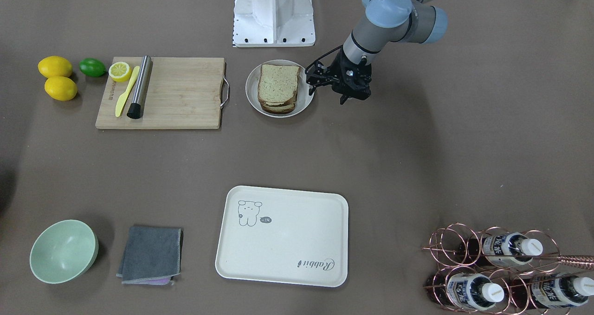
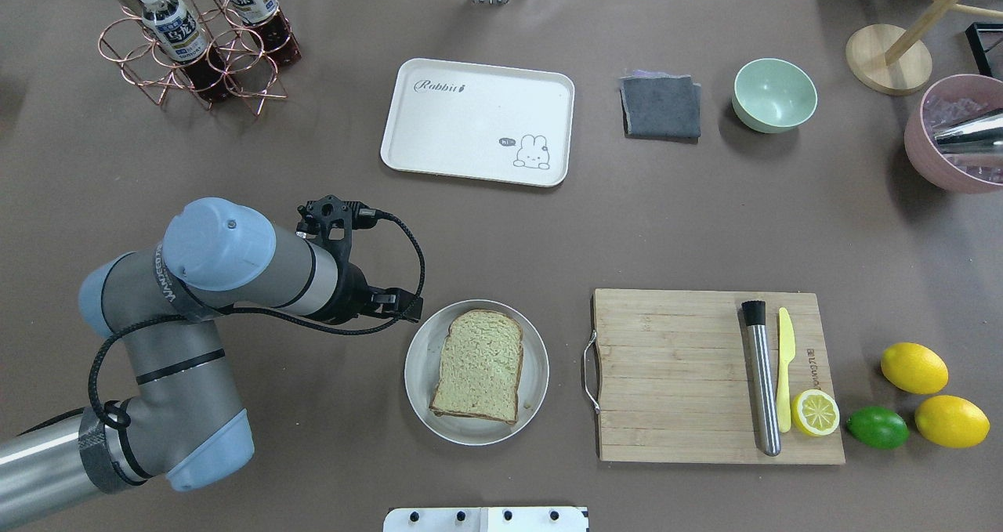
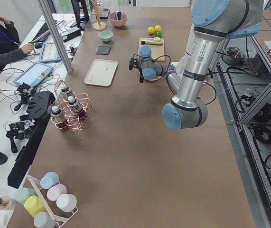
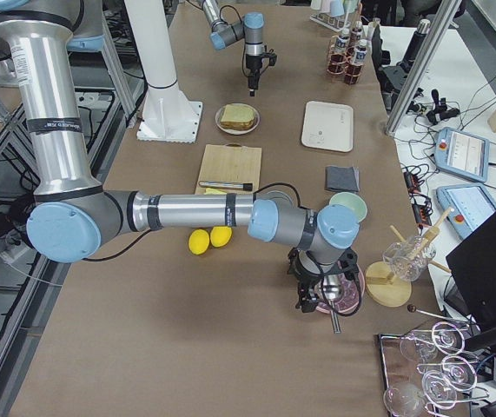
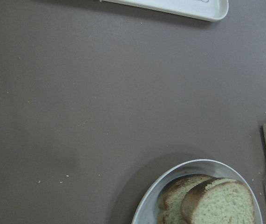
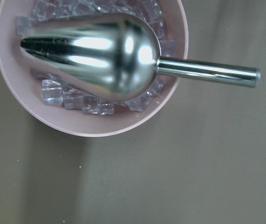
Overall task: Make sandwich and place on tray
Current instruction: 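Grasp the rim of the white plate with the left gripper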
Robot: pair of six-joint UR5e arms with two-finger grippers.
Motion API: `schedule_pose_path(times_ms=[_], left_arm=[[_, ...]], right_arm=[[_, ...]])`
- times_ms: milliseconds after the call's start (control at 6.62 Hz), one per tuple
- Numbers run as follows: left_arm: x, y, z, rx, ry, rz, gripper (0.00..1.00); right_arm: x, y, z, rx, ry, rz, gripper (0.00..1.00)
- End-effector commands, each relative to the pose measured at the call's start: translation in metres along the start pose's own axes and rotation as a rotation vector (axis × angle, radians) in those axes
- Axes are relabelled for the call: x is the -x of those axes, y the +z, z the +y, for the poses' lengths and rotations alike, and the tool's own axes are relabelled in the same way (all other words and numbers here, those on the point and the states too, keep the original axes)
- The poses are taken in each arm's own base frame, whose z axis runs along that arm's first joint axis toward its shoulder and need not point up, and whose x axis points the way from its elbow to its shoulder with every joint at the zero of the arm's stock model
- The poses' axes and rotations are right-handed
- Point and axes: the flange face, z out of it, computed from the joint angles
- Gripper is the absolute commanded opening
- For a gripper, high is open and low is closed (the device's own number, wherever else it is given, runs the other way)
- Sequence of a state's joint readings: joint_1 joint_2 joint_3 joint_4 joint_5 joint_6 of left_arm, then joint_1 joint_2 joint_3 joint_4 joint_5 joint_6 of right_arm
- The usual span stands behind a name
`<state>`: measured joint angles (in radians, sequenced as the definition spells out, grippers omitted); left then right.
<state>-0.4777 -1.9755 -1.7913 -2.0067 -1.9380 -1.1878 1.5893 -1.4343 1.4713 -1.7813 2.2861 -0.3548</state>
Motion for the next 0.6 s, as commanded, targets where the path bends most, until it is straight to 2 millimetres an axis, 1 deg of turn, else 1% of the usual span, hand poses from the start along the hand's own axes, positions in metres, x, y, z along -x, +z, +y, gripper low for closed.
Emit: schedule_pose_path(times_ms=[0, 151, 453], left_arm=[[-0.008, 0.009, 0.01, 0.008, 0.014, 0.004, 0.79], [-0.013, 0.012, 0.018, 0.019, 0.026, 0.022, 0.63], [-0.019, 0.02, 0.032, 0.039, 0.042, 0.036, 0.56]], right_arm=[[-0.014, 0.014, 0.013, -0.033, -0.022, 0.01, 1.0], [-0.014, 0.015, 0.013, -0.032, -0.021, 0.009, 1.0], [-0.017, 0.018, 0.015, -0.025, -0.017, 0.007, 1.0]])
